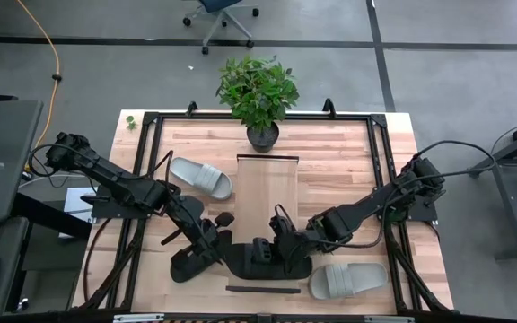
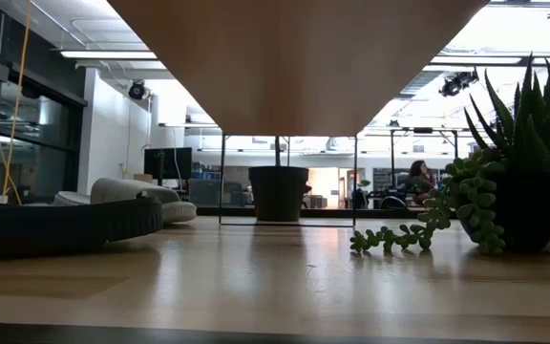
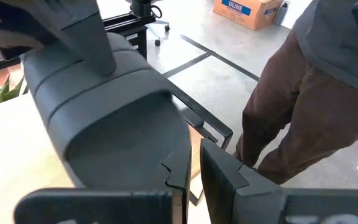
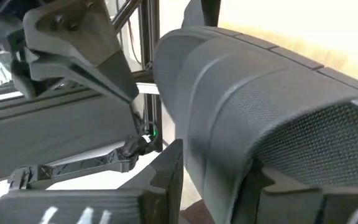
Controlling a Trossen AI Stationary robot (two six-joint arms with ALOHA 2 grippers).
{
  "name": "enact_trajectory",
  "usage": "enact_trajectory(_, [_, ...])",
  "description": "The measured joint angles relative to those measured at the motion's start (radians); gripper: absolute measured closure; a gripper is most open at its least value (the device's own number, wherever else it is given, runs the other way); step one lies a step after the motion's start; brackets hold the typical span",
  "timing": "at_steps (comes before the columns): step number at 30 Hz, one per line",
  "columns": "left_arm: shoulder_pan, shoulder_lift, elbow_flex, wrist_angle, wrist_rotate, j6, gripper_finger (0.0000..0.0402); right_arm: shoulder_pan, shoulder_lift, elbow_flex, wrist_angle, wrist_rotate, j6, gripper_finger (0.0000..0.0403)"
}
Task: Pick and place slides into the shelf
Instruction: Put the top black slide into the shelf
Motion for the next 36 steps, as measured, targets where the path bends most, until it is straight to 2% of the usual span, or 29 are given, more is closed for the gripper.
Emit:
enact_trajectory(7, [0.0,0.0,0.0,0.003,0.0,0.0,0.0378,0.004,0.046,0.007,0.053,-0.033,0.015,0.0316])
enact_trajectory(11, [0.0,0.0,0.0,0.004,-0.003,-0.001,0.0378,0.001,0.076,0.06,-0.037,-0.06,0.0,0.0316])
enact_trajectory(19, [0.0,0.0,0.0,0.006,-0.005,-0.001,0.0378,0.002,0.077,0.192,-0.304,-0.04,-0.022,0.0316])
enact_trajectory(25, [0.0,0.0,0.0,0.006,-0.005,0.0,0.0378,0.004,0.078,0.197,-0.312,-0.058,-0.012,0.0316])
enact_trajectory(36, [0.0,-0.001,0.0,0.006,-0.001,0.0,0.0378,0.039,0.089,0.196,-0.312,-0.022,0.041,0.0316])
